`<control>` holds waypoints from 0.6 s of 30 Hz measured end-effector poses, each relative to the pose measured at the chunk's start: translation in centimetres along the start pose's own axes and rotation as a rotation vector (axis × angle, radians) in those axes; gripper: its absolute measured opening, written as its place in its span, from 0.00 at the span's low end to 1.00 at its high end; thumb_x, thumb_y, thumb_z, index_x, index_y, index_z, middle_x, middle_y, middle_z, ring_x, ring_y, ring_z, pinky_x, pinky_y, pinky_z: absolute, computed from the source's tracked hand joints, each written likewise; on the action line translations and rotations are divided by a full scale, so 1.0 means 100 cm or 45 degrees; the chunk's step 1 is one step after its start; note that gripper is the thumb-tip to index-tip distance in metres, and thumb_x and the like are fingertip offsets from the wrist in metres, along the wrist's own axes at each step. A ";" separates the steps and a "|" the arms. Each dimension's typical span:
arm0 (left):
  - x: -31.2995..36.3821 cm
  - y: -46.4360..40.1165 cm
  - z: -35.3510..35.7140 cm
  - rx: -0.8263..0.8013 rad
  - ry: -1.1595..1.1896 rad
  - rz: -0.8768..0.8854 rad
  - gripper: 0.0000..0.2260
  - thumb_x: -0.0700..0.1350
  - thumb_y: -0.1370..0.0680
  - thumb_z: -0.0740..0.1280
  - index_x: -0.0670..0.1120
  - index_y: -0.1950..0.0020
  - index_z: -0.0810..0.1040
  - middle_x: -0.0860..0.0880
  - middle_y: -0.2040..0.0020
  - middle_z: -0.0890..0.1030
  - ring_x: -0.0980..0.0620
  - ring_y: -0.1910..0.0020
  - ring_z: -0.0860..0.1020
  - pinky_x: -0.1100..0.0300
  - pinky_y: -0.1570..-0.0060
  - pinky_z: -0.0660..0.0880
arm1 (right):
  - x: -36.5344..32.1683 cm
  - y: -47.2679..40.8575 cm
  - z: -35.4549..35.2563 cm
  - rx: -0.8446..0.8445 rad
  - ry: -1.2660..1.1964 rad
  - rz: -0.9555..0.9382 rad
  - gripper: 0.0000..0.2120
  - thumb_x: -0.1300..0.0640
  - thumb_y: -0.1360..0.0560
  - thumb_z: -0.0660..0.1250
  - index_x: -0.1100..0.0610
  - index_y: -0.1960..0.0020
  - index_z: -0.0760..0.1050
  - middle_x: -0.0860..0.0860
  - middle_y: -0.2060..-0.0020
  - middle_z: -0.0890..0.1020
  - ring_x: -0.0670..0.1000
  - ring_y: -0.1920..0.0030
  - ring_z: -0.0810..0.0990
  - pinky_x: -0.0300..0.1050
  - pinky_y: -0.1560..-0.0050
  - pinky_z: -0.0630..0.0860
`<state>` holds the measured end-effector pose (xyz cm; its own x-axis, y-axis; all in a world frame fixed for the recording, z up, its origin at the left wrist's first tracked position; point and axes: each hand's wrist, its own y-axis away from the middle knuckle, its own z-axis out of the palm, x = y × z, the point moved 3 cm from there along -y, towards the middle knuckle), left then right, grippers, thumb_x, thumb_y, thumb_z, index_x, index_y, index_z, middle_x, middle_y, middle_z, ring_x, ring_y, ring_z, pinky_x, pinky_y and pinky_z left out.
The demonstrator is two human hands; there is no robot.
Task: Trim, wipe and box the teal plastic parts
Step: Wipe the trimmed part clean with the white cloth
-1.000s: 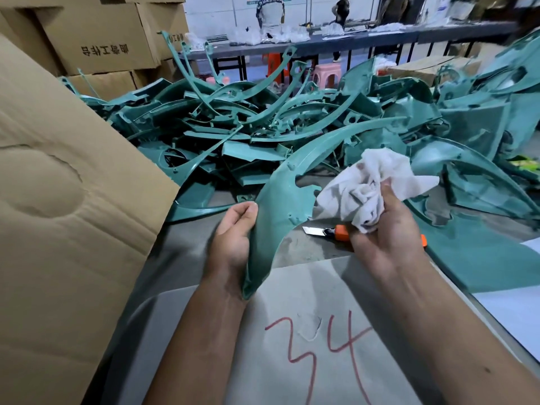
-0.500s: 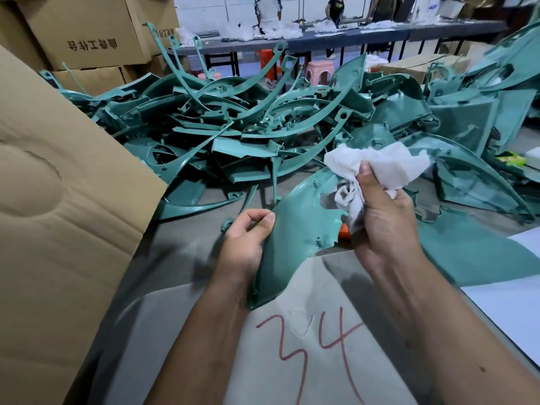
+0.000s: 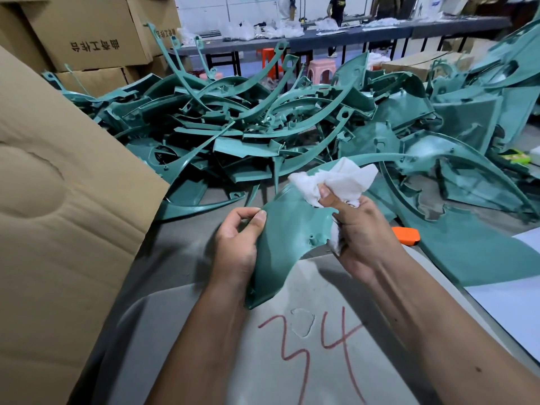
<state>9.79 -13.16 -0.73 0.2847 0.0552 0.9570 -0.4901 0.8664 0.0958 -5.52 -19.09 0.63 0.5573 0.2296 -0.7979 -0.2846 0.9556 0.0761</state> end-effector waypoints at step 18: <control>0.033 -0.004 -0.028 0.225 -0.102 0.615 0.05 0.43 0.16 0.65 0.53 0.47 0.78 0.59 0.60 0.83 0.63 0.62 0.80 0.67 0.65 0.76 | -0.010 -0.007 -0.021 0.032 -0.106 0.135 0.28 0.54 0.31 0.74 0.66 0.35 0.79 0.63 0.43 0.85 0.60 0.46 0.87 0.59 0.50 0.86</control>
<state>13.23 -11.95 1.63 -0.0692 0.3837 0.9209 -0.6837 0.6540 -0.3238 -7.52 -20.41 0.05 0.5879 0.3434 -0.7324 -0.3263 0.9292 0.1737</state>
